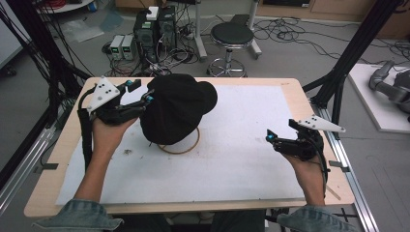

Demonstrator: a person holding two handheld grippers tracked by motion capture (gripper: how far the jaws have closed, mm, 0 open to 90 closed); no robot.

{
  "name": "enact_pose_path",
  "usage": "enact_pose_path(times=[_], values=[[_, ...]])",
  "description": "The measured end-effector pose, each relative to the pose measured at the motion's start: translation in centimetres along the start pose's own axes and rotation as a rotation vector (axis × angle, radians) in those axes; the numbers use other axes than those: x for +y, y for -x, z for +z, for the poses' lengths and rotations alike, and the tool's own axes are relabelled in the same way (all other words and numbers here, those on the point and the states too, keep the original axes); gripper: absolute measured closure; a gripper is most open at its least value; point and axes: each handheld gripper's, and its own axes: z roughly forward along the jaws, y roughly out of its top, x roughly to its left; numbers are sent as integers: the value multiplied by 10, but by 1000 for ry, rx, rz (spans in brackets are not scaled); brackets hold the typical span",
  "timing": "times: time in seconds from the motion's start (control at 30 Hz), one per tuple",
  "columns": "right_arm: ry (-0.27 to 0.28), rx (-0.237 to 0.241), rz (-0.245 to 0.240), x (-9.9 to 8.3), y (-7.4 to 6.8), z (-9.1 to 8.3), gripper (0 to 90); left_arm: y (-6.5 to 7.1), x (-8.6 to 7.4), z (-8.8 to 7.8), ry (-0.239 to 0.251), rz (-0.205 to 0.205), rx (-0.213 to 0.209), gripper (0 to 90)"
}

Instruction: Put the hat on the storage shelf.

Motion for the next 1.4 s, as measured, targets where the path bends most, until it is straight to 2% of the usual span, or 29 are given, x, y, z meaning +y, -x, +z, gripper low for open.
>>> enact_pose_path(times=[0.23,0.5,0.67,0.87,0.93,1.27,1.4], values=[[-2,-1,2,-1,0,1,131,-13,-7,-22,-6,-20,29,377],[-3,-3,-1,0,0,2,131,-26,-27,-46,-43,-52,76,345],[-10,0,5,-1,-1,2,130,-27,-38,-58,-60,-59,93,331],[-8,-6,5,-1,0,2,131,-27,-51,-69,-67,-92,83,282],[-6,-2,-2,-1,-1,3,130,-27,-56,-74,-76,-92,92,271],[-26,4,-5,-4,-5,15,127,-33,-82,-94,-124,-161,153,196],[-33,7,-3,-7,-4,19,125,-35,-87,-100,-127,-171,155,189]])
